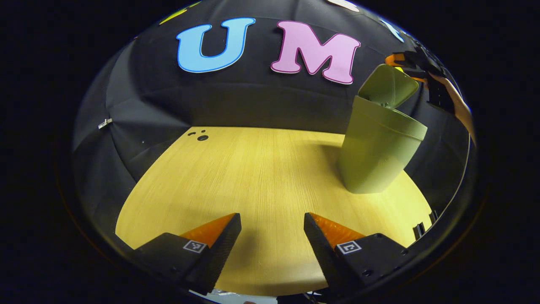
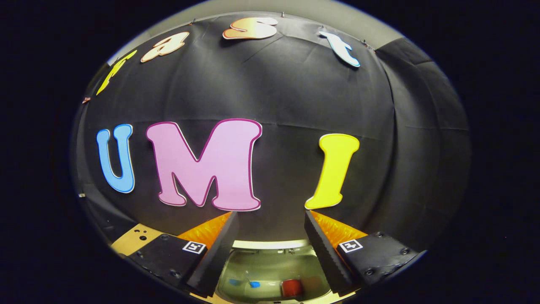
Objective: Press the lid of the desktop garbage bin to open it, pick up the crumpled paper on the desktop and throw it into the bin, then pick up the pop can on the desktop and drop it into the bin, and finally close the garbage bin lid.
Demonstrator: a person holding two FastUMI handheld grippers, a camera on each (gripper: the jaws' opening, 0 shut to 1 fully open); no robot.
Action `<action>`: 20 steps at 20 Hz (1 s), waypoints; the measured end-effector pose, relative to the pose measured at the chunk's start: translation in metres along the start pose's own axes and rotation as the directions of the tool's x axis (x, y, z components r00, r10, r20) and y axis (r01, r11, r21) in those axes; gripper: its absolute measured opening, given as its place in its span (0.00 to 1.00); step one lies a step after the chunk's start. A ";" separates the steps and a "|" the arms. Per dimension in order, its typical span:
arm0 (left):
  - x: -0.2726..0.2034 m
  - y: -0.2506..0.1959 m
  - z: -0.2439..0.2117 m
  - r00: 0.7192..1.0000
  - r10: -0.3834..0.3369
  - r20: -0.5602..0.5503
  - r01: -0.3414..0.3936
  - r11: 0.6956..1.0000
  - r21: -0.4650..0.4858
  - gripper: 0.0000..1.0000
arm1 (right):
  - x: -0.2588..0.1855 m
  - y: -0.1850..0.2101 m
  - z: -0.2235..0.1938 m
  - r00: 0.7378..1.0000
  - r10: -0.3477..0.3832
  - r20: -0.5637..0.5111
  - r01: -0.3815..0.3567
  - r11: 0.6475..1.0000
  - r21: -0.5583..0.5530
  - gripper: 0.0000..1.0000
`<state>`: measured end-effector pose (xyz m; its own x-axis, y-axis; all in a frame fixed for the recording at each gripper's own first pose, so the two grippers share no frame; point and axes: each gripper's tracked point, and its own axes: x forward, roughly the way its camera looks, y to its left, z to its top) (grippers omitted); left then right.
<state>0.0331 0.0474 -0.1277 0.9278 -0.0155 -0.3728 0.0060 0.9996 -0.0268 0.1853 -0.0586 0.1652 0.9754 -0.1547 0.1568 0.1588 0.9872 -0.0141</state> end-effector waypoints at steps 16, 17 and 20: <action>-0.011 0.023 -0.019 1.000 -0.006 0.007 0.006 1.000 -0.020 0.96 | -0.049 0.002 -0.110 0.978 -0.032 -0.204 0.036 0.999 0.016 0.99; -0.012 0.022 -0.020 1.000 -0.009 0.005 0.009 1.000 -0.013 0.96 | -0.050 0.002 -0.117 0.975 -0.032 -0.220 0.035 0.999 0.013 0.99; -0.013 0.024 -0.024 1.000 -0.014 0.001 0.014 1.000 0.002 0.96 | -0.055 0.003 -0.131 0.964 -0.011 -0.267 0.018 0.999 0.027 1.00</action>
<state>0.0126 0.0709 -0.1458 0.9281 -0.0293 -0.3711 0.0194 0.9993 -0.0304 0.1518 -0.0520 0.0271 0.9790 -0.1698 -0.1124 0.1725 0.9849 0.0151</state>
